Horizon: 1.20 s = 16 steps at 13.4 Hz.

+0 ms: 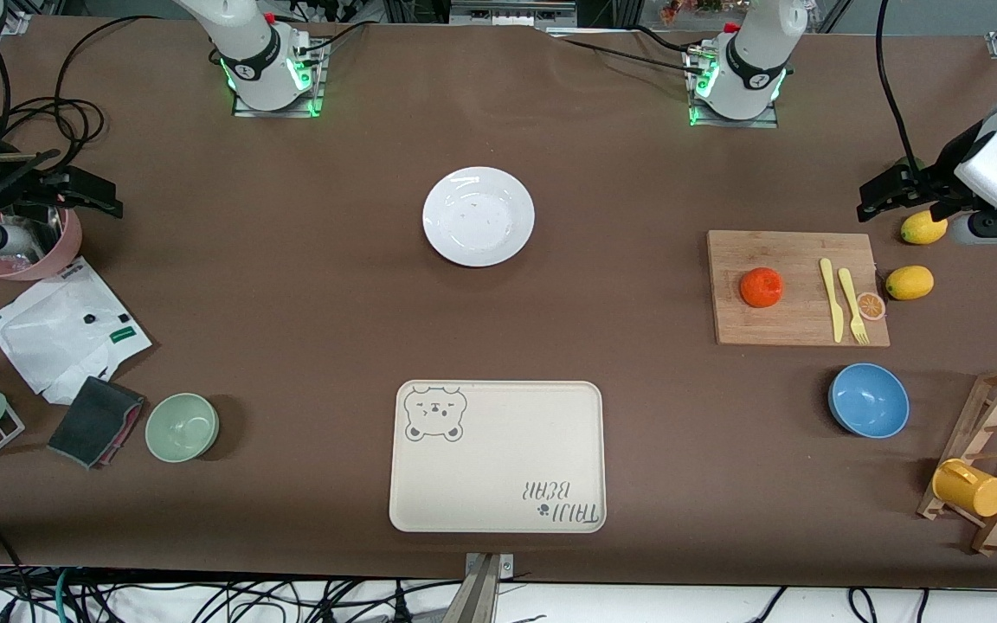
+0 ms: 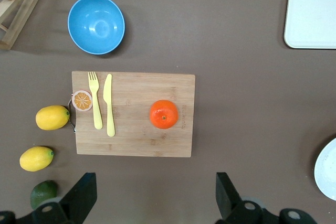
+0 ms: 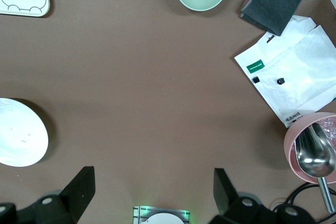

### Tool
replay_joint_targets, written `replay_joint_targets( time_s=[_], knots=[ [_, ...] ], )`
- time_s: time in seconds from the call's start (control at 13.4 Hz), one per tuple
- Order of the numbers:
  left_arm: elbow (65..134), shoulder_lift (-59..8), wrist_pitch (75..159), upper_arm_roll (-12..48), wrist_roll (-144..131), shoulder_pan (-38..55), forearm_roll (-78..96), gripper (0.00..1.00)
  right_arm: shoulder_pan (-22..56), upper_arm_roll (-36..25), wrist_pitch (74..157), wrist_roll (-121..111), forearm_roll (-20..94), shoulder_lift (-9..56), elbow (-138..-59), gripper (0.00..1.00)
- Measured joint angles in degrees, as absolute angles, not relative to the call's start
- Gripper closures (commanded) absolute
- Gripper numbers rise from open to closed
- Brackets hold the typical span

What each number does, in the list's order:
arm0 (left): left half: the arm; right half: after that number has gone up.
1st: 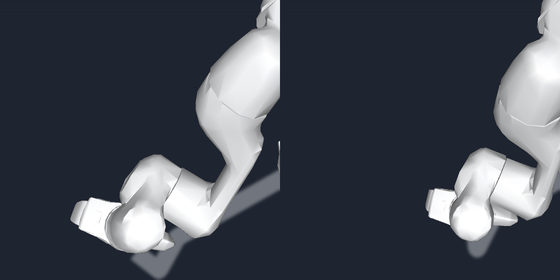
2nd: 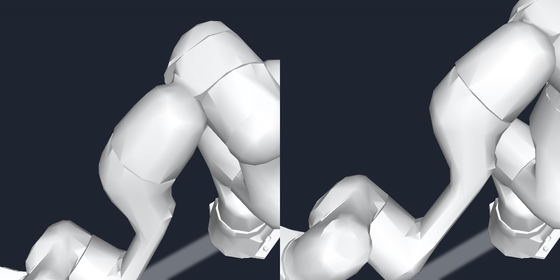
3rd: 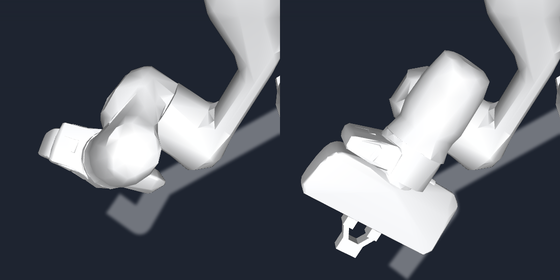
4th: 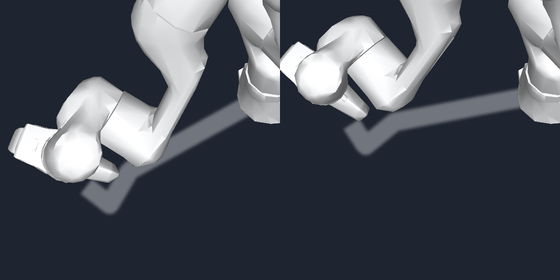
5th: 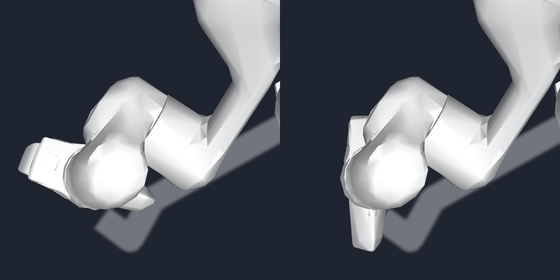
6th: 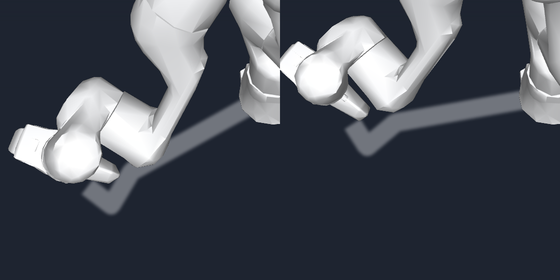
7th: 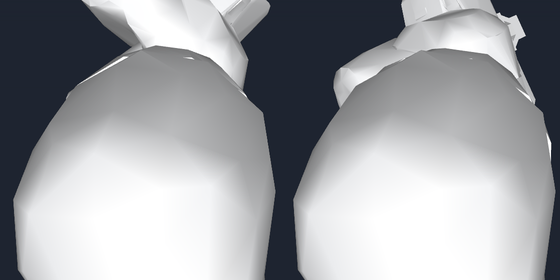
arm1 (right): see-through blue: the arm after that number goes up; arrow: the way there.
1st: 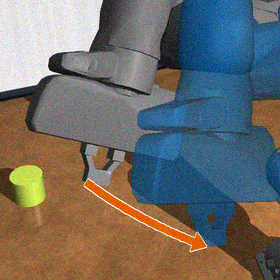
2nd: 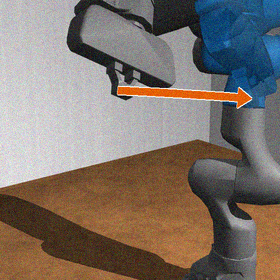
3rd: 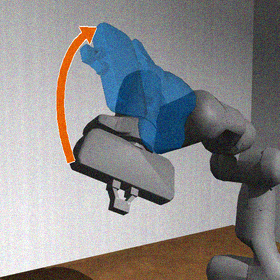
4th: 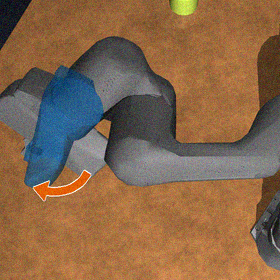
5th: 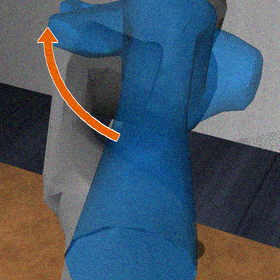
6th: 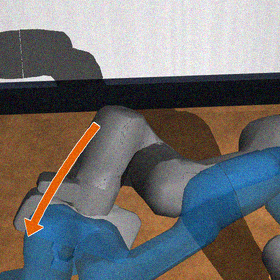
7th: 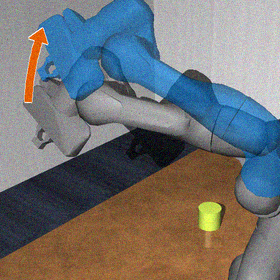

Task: Place orange and plate with both arms

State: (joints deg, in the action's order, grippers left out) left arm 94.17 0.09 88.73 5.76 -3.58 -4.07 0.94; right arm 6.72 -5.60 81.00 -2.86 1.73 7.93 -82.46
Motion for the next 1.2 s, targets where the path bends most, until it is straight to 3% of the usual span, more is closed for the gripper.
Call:
replay_joint_targets(
  time_s=[0.37,0.9,1.2],
  knots=[
    [94.7,-2.7,88.2,5.8,-3.5,-3.9,0.9,0.0,6.7,-5.6,81.0,-2.9,1.7,8.0,-82.6,0.0],
    [95.1,-18.4,92.5,6.0,-3.4,-3.0,0.0,0.0,6.7,-5.6,81.8,-2.9,1.7,8.0,-83.7,0.0],
    [98.7,-19.5,95.9,6.1,-2.8,-2.0,-2.8,0.0,6.7,-5.6,81.9,-2.9,1.7,8.0,-83.8,0.0]
  ],
)
